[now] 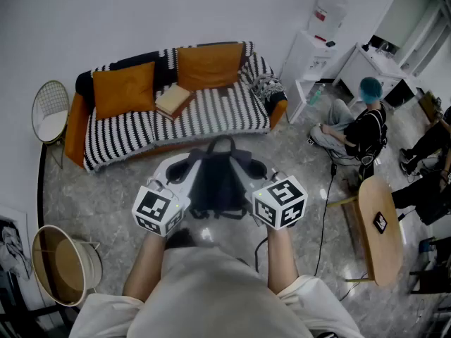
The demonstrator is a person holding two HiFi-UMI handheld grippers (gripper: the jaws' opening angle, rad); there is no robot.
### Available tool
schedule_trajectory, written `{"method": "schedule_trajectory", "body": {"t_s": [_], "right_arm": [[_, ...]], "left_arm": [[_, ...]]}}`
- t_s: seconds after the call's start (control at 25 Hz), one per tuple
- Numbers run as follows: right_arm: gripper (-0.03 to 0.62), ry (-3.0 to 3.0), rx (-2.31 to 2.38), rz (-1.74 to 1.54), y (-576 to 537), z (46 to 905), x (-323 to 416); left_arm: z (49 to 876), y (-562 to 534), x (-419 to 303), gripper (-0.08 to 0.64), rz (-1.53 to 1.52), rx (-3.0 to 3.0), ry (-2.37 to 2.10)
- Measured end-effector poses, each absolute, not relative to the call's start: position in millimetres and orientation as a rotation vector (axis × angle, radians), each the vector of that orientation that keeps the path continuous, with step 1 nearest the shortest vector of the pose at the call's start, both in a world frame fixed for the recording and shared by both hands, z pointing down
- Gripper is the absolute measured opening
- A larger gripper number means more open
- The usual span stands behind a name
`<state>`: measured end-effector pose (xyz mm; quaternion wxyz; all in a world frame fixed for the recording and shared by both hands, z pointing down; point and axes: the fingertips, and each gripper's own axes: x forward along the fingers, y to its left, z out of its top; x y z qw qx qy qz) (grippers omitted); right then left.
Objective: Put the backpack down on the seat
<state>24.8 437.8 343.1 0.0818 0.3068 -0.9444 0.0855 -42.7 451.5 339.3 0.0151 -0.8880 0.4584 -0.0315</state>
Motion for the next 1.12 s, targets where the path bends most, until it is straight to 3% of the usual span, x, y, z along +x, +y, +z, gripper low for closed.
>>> {"method": "schedule_trajectory", "body": {"t_s": [0.6,1.12], "right_arm": [[0.021,-2.881,0.905,0.285,464.1,330.2,31.0],[0.023,-2.838,0.932,0.330,383.2,343.6,27.7]], "left_arm": [[324.5,477.7,-36.9,0.003,-0.102,-2.731,1.416],[339.5,395.5,-40.4,0.003,-0.100,-2.788,1.385]]}}
